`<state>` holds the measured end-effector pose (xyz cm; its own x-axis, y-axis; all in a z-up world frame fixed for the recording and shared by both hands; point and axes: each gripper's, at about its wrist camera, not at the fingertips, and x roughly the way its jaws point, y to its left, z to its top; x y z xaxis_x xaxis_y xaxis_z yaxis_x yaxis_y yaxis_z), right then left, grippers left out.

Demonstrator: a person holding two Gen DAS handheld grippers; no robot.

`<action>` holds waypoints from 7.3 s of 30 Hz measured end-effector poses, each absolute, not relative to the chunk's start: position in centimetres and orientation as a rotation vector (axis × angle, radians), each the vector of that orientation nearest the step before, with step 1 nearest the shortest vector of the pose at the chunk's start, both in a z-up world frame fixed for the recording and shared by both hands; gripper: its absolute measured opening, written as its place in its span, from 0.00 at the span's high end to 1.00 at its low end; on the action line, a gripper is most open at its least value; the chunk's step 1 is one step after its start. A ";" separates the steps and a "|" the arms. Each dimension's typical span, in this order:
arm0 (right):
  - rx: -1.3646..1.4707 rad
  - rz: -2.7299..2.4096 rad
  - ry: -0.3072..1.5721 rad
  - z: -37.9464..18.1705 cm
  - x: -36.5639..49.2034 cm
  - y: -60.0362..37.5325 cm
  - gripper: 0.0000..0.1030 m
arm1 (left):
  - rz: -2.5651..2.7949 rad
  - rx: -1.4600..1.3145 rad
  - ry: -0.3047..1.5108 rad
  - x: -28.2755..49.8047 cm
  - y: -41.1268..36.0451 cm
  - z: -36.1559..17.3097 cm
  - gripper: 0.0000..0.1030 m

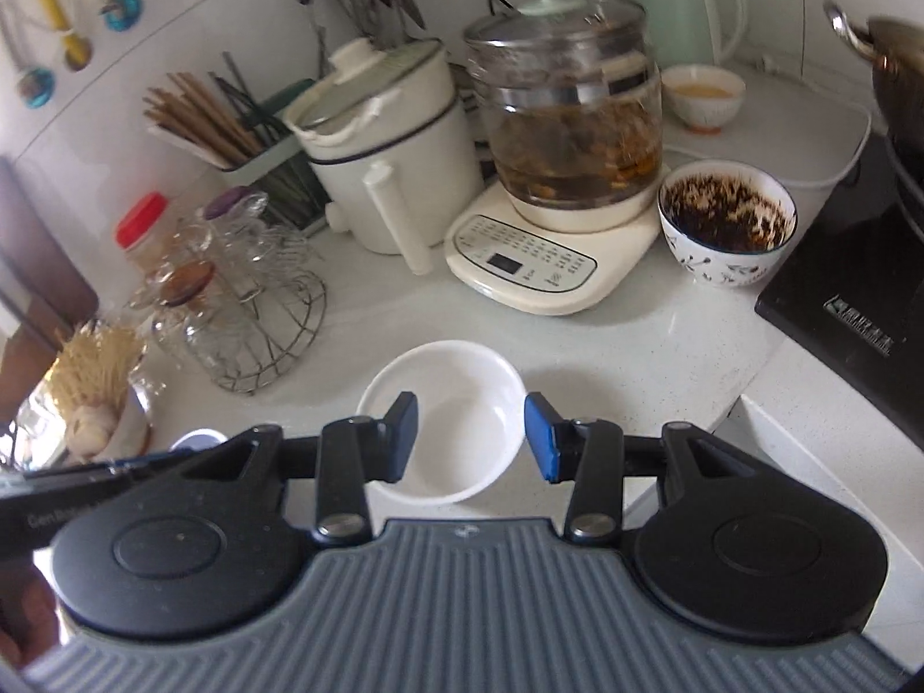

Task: Organize plates and bowls
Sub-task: 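Move the left gripper to the white ceramic bowl and grasp its rim, then lift the ceramic bowl into the plastic bowls and open the left gripper, then grasp the rim of the nested bowl stack with the left gripper, then lift the bowl stack and lower it onto the leaf bowls on the plate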

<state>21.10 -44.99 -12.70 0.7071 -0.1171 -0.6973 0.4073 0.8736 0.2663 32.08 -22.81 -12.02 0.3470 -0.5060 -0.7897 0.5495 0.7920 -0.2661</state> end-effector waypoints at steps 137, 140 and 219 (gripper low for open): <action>0.332 0.105 0.897 -16.9 30.0 -31.2 0.72 | -0.307 -0.252 1.128 34.1 -7.3 -15.8 0.84; 0.351 0.062 0.859 -16.2 29.3 -31.4 0.43 | -0.329 -0.248 1.110 33.9 -6.9 -15.2 0.69; 0.578 0.195 1.069 -23.4 31.7 -33.4 0.73 | -0.281 -0.065 1.186 37.7 -10.9 -21.3 0.80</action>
<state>31.69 -33.36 -23.36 0.4803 0.4214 -0.7692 0.1222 0.8363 0.5345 37.69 -10.86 -21.28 0.3454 -0.2501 -0.9045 0.1819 0.9634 -0.1969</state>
